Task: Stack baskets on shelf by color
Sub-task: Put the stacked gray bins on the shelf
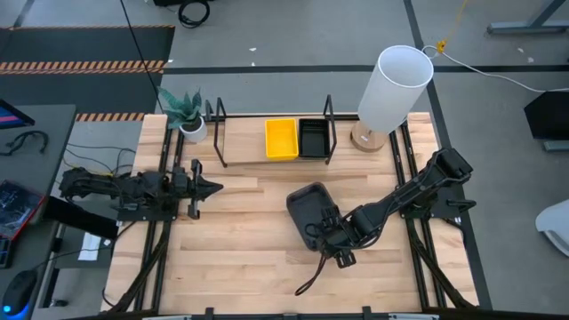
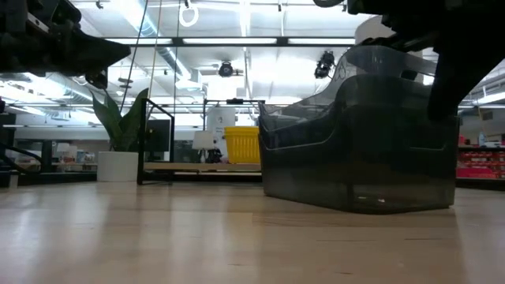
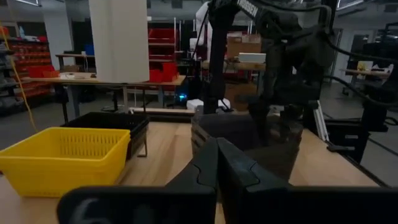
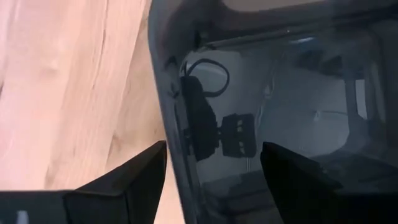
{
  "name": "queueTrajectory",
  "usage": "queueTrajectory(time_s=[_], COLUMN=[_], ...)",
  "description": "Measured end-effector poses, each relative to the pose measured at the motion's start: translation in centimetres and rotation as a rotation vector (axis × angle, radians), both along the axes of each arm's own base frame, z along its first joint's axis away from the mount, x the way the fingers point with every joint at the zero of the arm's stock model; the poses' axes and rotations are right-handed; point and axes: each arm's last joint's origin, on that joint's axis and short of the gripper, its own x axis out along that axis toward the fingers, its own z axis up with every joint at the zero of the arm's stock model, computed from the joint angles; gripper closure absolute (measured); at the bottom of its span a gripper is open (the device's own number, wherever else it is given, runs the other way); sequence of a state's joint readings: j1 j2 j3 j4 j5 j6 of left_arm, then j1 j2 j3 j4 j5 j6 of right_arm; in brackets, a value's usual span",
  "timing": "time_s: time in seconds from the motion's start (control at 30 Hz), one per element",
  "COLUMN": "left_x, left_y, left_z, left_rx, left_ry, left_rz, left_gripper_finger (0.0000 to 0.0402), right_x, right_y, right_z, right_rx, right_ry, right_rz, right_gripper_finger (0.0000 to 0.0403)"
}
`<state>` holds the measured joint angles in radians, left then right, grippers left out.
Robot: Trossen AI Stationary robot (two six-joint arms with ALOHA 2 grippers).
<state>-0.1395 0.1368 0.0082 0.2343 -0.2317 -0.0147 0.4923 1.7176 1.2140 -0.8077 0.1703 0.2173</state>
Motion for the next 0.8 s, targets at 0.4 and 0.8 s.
queueTrajectory(time_s=[0.4, 0.8], left_x=[0.0, 0.0], left_y=[0.0, 0.0], left_z=[0.0, 0.0], left_rx=[-0.074, -0.086], left_ry=[-0.007, -0.008], left_rz=[-0.008, -0.009], left_gripper_finger=[0.0361, 0.0372], right_x=[-0.1, 0.4], right_y=[-0.5, -1.0], right_z=[-1.2, -1.0], right_rx=[-0.024, -0.001], right_ry=[-0.004, -0.004], right_rz=[0.043, 0.091], right_gripper_finger=[0.0224, 0.0384])
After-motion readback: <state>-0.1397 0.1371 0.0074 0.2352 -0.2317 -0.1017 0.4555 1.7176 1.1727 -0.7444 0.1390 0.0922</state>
